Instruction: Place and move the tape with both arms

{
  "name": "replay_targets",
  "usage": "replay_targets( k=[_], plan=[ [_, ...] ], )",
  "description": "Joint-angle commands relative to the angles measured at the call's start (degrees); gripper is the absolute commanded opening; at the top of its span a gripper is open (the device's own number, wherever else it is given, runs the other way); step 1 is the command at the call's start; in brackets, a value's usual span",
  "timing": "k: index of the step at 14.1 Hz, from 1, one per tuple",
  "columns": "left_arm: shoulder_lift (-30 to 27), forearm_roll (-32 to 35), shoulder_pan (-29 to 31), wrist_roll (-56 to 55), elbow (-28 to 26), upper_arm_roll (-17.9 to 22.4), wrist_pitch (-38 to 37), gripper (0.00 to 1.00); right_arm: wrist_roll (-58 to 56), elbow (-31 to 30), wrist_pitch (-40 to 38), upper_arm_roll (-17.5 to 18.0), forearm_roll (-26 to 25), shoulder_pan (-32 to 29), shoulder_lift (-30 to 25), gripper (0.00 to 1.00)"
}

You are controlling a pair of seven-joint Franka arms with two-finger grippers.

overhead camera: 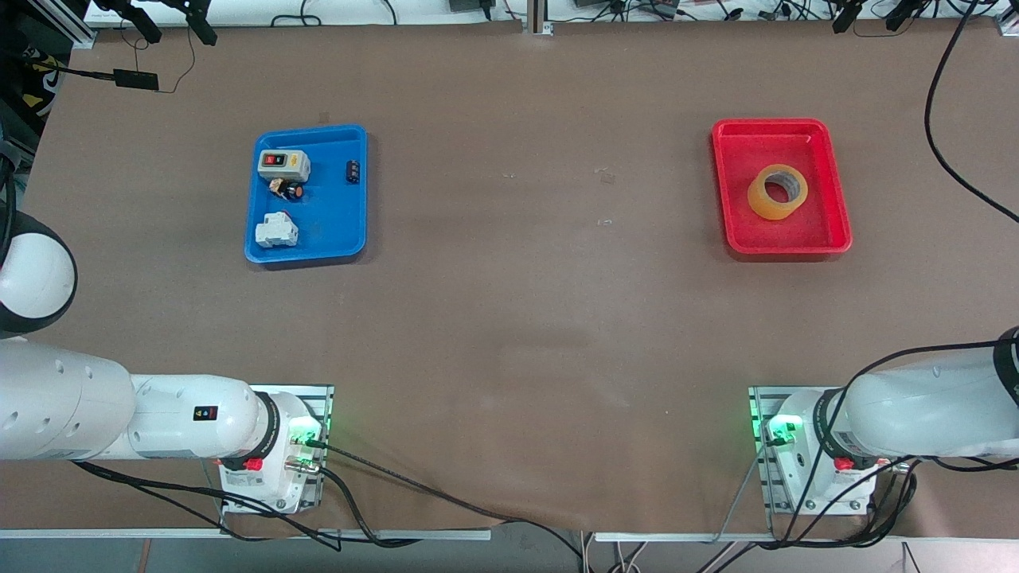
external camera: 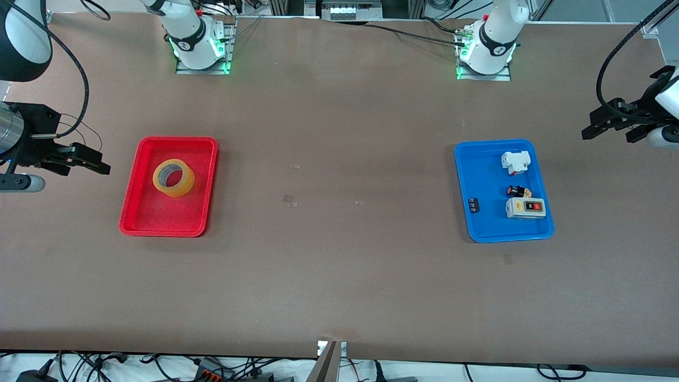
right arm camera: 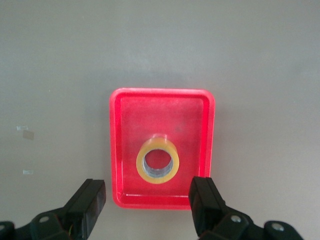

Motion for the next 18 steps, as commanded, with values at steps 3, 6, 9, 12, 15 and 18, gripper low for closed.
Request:
replay_targets(
  k=[3,6,9,12,15,18],
  plan=[
    [-0.44,-0.77,0.67,-0.21,0.48,-0.53,-0.84,1.0,0.55,-5.86,1.42,1.24,-0.99,-1.11,-5.22,1.0],
    [-0.44,-0.77,0.76,-0.21,0.48,-0.44,-0.84,1.0,-0.06,-13.15,6.18,1.24,-0.99,-1.2,-9.71,1.0],
    [-0.44,-0.77,0.76,-0.21,0.48,-0.44,-0.84,1.0,0.03,-12.64,4.35,1.07,-0.29,-1.2,-9.81,1.0],
    [-0.44,-0.77,0.76,-0.21,0.48,-0.44,-0.84,1.0,0.38,-9.4,0.4,0.98,-0.46,-1.02,-9.2,1.0],
    [-0.44,-0.77,0.76,-0.21,0.48,-0.44,-0.84,1.0,-0.06,-8.95,-0.49,1.07,-0.73,-1.02,-9.11,1.0],
    [-0.53,-0.77,0.85,-0.12,0.48,-0.44,-0.84,1.0,0.12,-9.21,-3.82,0.98,-0.38,-1.2,-9.37,1.0]
  ],
)
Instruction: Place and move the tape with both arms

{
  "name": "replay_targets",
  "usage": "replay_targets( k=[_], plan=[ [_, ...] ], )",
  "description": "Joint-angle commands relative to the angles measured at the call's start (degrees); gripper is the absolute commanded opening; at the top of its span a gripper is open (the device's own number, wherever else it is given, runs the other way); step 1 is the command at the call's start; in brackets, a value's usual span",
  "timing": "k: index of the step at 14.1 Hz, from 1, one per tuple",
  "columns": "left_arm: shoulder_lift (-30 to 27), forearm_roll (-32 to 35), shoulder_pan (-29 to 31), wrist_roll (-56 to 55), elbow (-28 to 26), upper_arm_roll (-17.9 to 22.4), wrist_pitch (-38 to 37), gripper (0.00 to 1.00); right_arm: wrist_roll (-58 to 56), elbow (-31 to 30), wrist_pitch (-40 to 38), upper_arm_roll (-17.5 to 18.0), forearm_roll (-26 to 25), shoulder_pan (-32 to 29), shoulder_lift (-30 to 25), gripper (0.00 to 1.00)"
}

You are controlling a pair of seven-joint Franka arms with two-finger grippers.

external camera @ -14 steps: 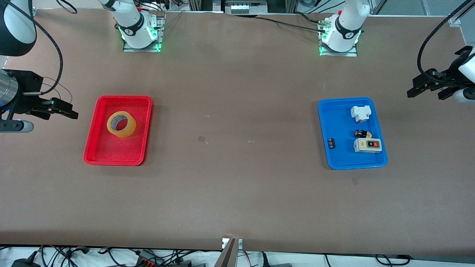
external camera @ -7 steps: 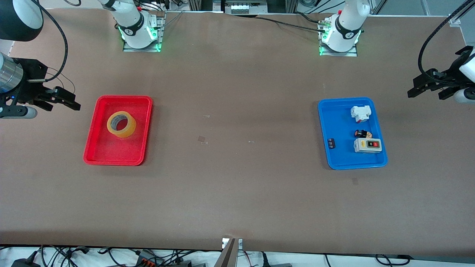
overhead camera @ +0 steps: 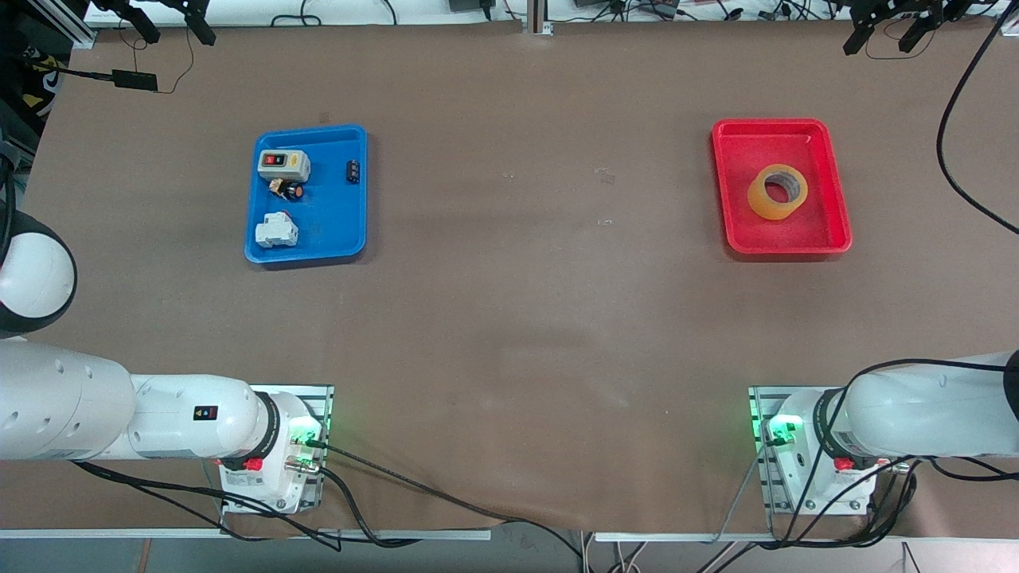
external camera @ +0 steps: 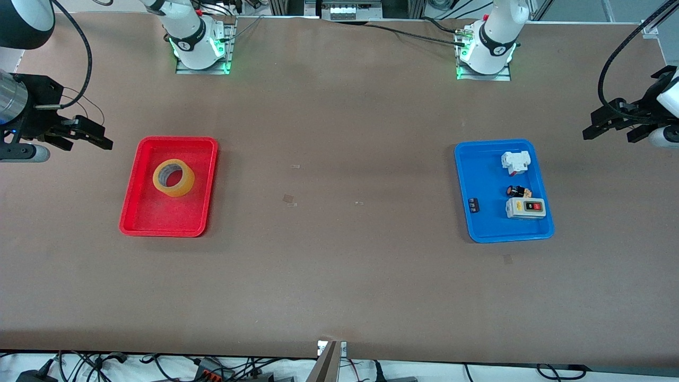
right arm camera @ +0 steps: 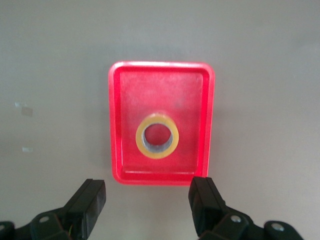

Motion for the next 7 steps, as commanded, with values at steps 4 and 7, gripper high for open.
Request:
replay_targets(
  k=[4,7],
  plan=[
    [-0.53,-0.77,0.63,-0.12,0.48,-0.45,-0.93,1.0,0.03,0.15,-1.56,0.98,-0.35,-1.04,-1.13,1.0],
    [-0.61,-0.77,0.72,-0.03,0.48,-0.45,-0.93,1.0,0.03,0.15,-1.21,0.98,-0.44,-0.95,-1.21,1.0]
  ],
)
